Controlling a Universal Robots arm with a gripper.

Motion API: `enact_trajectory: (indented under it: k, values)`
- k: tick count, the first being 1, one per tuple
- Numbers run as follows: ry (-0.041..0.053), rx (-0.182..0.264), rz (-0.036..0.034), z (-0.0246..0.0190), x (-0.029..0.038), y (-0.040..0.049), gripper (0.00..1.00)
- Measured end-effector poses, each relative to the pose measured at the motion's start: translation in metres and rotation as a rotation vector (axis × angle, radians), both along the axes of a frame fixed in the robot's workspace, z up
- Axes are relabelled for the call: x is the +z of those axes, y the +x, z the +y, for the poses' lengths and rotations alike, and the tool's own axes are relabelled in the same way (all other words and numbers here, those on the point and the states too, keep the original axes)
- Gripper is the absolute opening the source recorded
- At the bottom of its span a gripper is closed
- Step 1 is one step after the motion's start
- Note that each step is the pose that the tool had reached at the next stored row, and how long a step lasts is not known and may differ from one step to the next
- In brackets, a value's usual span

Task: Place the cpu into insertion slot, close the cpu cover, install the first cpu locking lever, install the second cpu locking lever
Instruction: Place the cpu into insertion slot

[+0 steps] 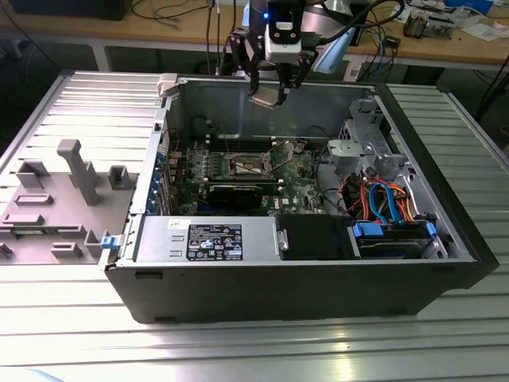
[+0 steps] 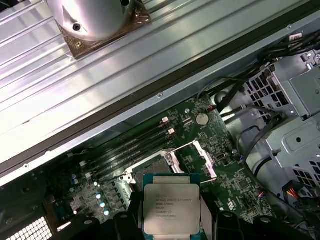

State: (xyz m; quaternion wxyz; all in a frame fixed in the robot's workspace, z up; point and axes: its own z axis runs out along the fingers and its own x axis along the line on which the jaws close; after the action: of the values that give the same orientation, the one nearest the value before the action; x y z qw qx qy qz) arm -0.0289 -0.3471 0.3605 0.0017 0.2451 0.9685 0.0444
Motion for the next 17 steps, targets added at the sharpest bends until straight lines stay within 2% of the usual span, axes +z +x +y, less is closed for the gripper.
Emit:
enact_trajectory:
  k: [17]
  values:
    - [-0.0001,-0.029,0.0000,0.0000,0.0000,0.0000,0.54]
